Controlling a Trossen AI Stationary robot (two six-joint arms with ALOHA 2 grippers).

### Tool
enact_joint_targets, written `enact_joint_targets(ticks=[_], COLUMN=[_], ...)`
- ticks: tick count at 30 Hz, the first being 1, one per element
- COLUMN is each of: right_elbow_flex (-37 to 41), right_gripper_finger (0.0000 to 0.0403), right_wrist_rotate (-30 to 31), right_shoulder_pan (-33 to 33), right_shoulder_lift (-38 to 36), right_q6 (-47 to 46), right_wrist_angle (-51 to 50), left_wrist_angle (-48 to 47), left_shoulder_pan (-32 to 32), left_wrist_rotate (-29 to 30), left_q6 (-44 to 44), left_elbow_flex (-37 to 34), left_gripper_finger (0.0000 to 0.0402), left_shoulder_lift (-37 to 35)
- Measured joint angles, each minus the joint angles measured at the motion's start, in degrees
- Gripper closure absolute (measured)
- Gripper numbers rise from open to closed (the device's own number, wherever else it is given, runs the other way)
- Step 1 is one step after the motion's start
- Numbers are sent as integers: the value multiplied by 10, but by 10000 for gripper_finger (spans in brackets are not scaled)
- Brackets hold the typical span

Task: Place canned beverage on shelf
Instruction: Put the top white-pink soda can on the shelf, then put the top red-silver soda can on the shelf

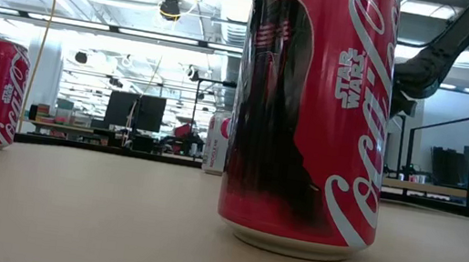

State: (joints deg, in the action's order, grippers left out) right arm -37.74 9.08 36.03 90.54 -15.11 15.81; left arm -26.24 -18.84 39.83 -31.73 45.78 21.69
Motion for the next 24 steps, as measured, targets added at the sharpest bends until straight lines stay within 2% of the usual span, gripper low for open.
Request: enact_joint_targets(ticks=[15,20,24], right_elbow_flex=[0,0,0], right_gripper_finger=[383,383,383], right_wrist_rotate=[-13,-28,-29], right_shoulder_pan=[-2,-24,-50], right_shoulder_lift=[-8,-56,-128], right_q6=[1,-3,-7], right_wrist_angle=[7,-34,-111], left_wrist_angle=[0,0,0], left_shoulder_pan=[0,0,0], left_wrist_rotate=[0,0,0], left_q6=[0,0,0], left_elbow_flex=[0,0,0], left_gripper_finger=[111,111,111], left_shoulder_lift=[0,0,0])
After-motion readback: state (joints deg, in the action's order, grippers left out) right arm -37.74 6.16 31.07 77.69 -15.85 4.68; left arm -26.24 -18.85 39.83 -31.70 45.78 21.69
